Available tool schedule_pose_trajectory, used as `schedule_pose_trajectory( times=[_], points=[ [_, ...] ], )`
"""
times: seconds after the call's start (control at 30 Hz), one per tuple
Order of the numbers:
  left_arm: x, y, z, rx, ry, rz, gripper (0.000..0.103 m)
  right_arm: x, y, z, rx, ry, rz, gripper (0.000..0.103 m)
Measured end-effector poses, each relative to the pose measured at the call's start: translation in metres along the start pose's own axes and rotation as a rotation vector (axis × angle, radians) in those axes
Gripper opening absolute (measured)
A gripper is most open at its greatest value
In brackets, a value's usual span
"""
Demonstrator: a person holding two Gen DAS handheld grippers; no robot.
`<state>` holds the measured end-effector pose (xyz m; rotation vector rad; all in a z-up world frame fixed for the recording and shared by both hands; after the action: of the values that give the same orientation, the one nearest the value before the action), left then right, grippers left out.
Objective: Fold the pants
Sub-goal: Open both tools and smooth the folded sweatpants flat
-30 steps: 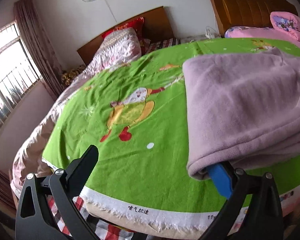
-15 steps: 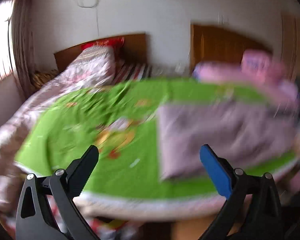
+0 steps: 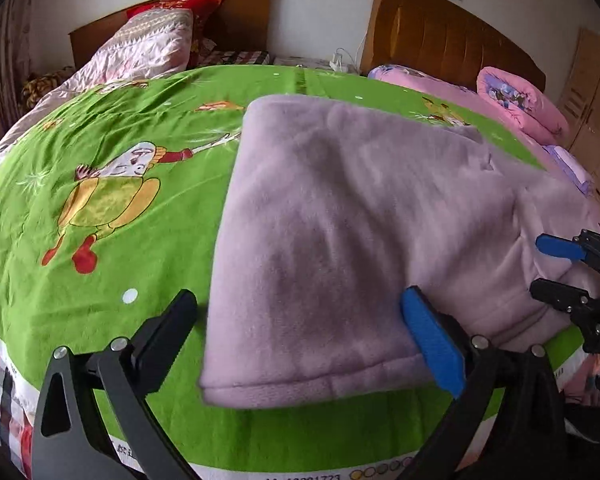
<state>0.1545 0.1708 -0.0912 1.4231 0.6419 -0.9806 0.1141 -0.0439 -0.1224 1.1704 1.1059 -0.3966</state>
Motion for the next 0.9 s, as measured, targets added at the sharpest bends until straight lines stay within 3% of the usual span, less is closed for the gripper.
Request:
schedule_pose_trajectory(
  times=[0.17, 0.2, 0.23, 0.27, 0.3, 0.37, 0.47, 0.53, 0.6, 0.7, 0.73, 0.83, 0.9],
  points=[
    [-0.004, 0.002, 0.0, -0.011, 0.034, -0.006, 0.102, -0.003, -0.001, -0.004, -0.008, -0.015, 0.008, 0.064],
    [-0.008, 0.001, -0.001, -0.015, 0.048, -0.007, 0.102, -0.007, -0.003, -0.006, -0.01, -0.01, 0.0, 0.07],
    [-0.016, 0.002, -0.001, -0.016, 0.067, -0.002, 0.101, -0.009, -0.004, -0.007, -0.017, -0.002, -0.018, 0.091],
    [-0.029, 0.007, 0.001, -0.008, 0.08, 0.027, 0.101, -0.008, -0.005, -0.008, -0.038, 0.012, -0.064, 0.096],
    [-0.044, 0.016, 0.005, 0.004, 0.061, 0.063, 0.101, -0.01, -0.005, -0.007, -0.054, 0.019, -0.076, 0.096],
    [-0.063, 0.037, 0.013, 0.021, 0.007, 0.115, 0.101, -0.025, 0.005, -0.003, -0.064, 0.047, -0.011, 0.096],
    [-0.069, 0.084, 0.032, 0.07, -0.072, 0.145, 0.101, -0.042, 0.035, 0.008, -0.003, 0.152, 0.072, 0.096],
    [-0.05, 0.111, 0.04, 0.081, -0.173, 0.086, 0.101, -0.039, 0.055, 0.007, -0.019, 0.204, 0.091, 0.096],
    [-0.011, 0.132, 0.039, 0.053, -0.258, -0.025, 0.101, -0.014, 0.07, 0.001, -0.042, 0.234, 0.017, 0.096],
    [0.044, 0.141, 0.021, 0.008, -0.173, -0.12, 0.101, 0.023, 0.067, 0.0, -0.044, 0.193, -0.099, 0.096],
    [0.061, 0.138, 0.01, -0.023, -0.199, -0.148, 0.101, 0.031, 0.063, 0.0, -0.046, 0.17, -0.115, 0.096],
    [0.054, 0.135, 0.003, -0.054, -0.258, -0.081, 0.101, 0.025, 0.061, -0.001, -0.042, 0.17, -0.086, 0.095],
    [0.036, 0.133, 0.002, -0.063, -0.21, -0.004, 0.101, 0.013, 0.061, 0.002, -0.007, 0.143, -0.067, 0.095]
  ],
)
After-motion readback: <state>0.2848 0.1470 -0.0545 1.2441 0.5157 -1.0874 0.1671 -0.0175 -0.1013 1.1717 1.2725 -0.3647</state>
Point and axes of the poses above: each gripper's, at about its wrist camera, not at the fingertips, and x roughly the way its jaws point, z to its right, y to its top, the point moved 4 cm from there along x, roughly the way its jaws point, and after that the axes turned 10 degrees about -z, right-handed, at the moved point
